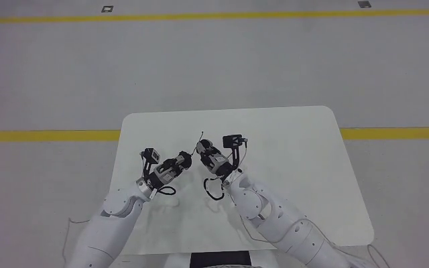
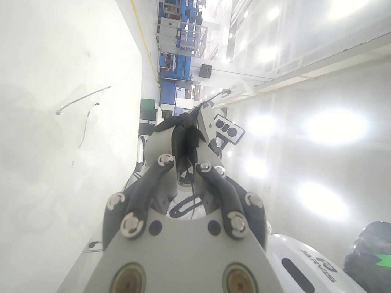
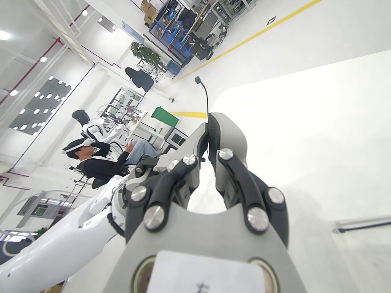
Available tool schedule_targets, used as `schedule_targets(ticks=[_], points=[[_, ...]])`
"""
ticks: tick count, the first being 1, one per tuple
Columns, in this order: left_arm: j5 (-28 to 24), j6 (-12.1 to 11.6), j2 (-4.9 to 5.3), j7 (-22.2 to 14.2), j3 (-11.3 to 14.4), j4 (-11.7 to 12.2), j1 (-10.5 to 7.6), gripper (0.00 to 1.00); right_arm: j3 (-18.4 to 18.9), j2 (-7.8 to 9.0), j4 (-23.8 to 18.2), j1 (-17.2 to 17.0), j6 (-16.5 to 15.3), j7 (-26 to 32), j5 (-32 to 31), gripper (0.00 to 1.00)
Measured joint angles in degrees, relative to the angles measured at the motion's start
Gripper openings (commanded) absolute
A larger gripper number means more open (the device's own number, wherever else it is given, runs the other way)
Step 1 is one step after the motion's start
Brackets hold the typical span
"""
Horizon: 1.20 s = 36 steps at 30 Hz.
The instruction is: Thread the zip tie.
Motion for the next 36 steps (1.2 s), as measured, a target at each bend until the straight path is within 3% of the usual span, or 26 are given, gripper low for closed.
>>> schedule_targets(ticks=[15,19,26,30,36], points=[[0.0,0.0,0.0,0.1,0.0,0.0,-0.02,0.0,3.5,-0.48,-1.6,-2.3,-0.8,0.1,-1.3,0.0],[2.4,0.0,-0.01,3.0,-0.1,-0.4,-0.35,0.0,4.1,-0.47,-1.8,-2.7,-0.8,-0.2,-1.3,0.0],[6.8,0.0,-0.31,6.3,-3.8,-2.0,-1.06,0.0,4.1,-0.48,-1.8,-2.6,-0.8,-0.2,-1.3,0.0],[5.9,0.0,-1.29,6.3,-6.1,-4.3,-1.48,0.0,4.1,-0.48,-1.8,-2.6,-0.8,-0.2,-1.3,0.0],[5.2,0.0,-1.7,5.7,-6.5,-4.6,-1.62,0.0,4.1,-0.48,-1.8,-2.6,-0.8,-0.2,-1.3,0.0]])
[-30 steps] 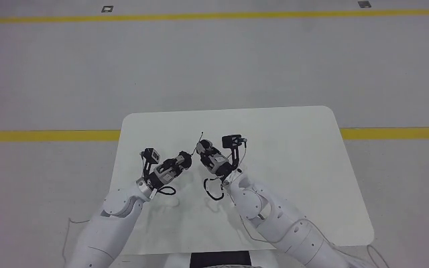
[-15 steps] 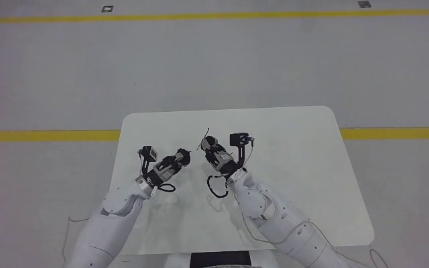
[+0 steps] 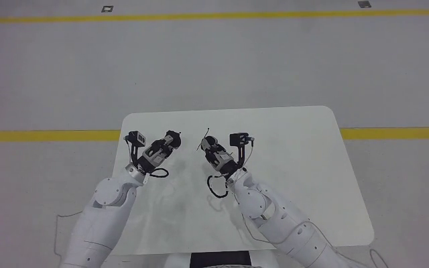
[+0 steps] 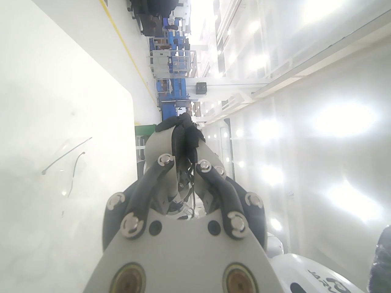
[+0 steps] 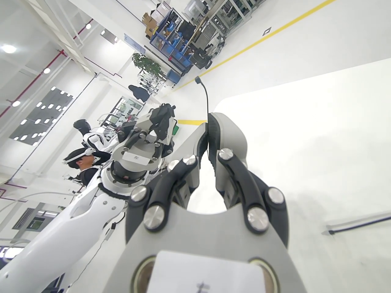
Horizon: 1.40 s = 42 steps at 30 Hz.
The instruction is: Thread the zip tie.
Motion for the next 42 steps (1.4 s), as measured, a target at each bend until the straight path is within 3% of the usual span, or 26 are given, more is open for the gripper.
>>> schedule_targets(ticks=[31,34,42], points=[[0.1,0.0,-0.01,0.3,0.0,0.0,-0.07,0.0,0.0,0.0,0.0,0.0,0.0,0.0,0.0,0.0],[1.0,0.0,0.03,0.3,-0.2,0.3,-1.0,0.0,0.0,0.0,0.0,0.0,0.0,0.0,0.0,0.0],[4.5,0.0,-0.56,-4.8,-1.9,2.5,-3.93,0.0,0.0,0.0,0.0,0.0,0.0,0.0,0.0,0.0]])
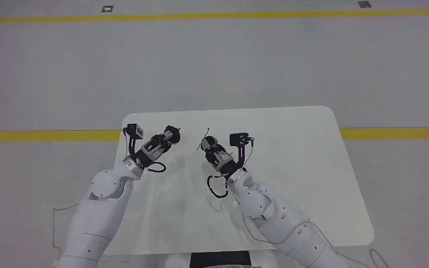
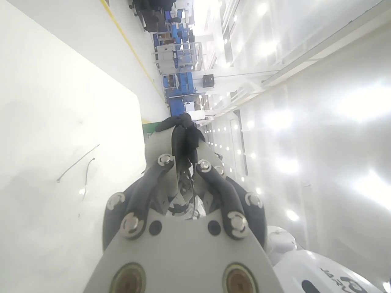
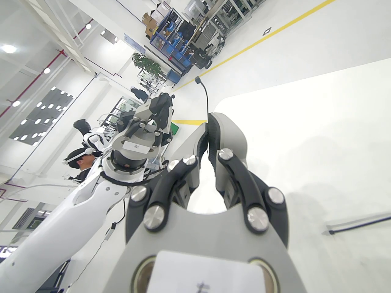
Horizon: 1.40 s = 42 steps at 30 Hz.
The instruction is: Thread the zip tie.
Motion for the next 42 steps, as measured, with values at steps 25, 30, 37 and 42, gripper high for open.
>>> schedule_targets(ticks=[25,30,37,42], points=[[0.8,0.0,-5.4,-28.0,-10.2,13.0,-7.48,0.0,0.0,0.0,0.0,0.0,0.0,0.0,0.0,0.0],[0.8,0.0,-5.38,-27.7,-10.2,12.9,-7.45,0.0,0.0,0.0,0.0,0.0,0.0,0.0,0.0,0.0],[0.8,0.0,-5.38,-27.7,-10.2,12.9,-7.45,0.0,0.0,0.0,0.0,0.0,0.0,0.0,0.0,0.0],[0.8,0.0,-5.38,-27.7,-10.2,12.9,-7.45,0.0,0.0,0.0,0.0,0.0,0.0,0.0,0.0,0.0]])
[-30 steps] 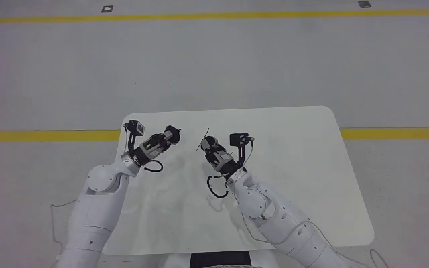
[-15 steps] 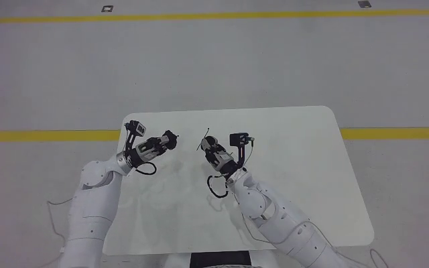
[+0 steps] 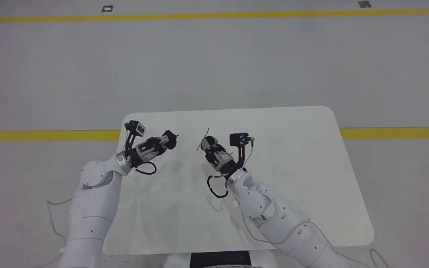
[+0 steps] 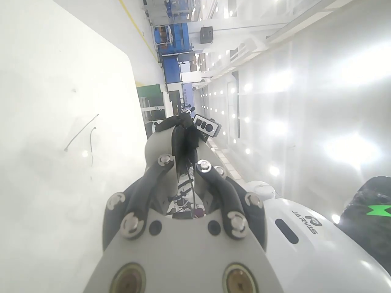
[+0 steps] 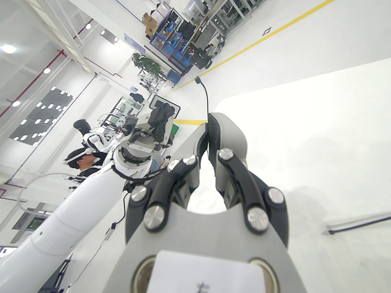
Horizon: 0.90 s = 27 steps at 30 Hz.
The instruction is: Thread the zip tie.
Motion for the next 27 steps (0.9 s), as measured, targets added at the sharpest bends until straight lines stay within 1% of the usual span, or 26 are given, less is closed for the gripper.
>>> schedule_targets(ticks=[4,7,11,14,18,22,24,27], points=[[0.0,0.0,0.0,0.0,0.0,0.0,0.0,0.0,0.0,-0.01,-0.1,0.0,0.0,-0.1,0.1,0.0],[0.0,0.0,0.0,0.0,0.0,0.0,0.0,0.0,0.2,-0.35,-1.3,0.1,-1.4,-1.4,0.4,0.0],[0.0,0.0,0.0,0.0,0.0,0.0,0.0,0.0,-1.3,-1.49,-0.7,2.5,-1.9,-2.2,-0.1,0.0],[0.0,0.0,0.0,0.0,0.0,0.0,0.0,0.0,-3.1,-2.64,0.6,4.7,-2.7,-2.4,0.1,0.0],[0.0,0.0,0.0,0.0,0.0,0.0,0.0,0.0,-5.2,-4.32,3.6,7.7,-3.7,-3.3,0.7,0.0],[0.0,0.0,0.0,0.0,0.0,0.0,0.0,0.0,-6.1,-5.75,6.4,10.1,-4.1,-4.9,1.1,0.0],[0.0,0.0,0.0,0.0,0.0,0.0,0.0,0.0,-6.3,-6.06,7.0,10.6,-4.2,-5.4,0.9,0.0],[0.0,0.0,0.0,0.0,0.0,0.0,0.0,0.0,-6.2,-6.04,6.9,10.5,-4.3,-5.4,0.9,0.0]])
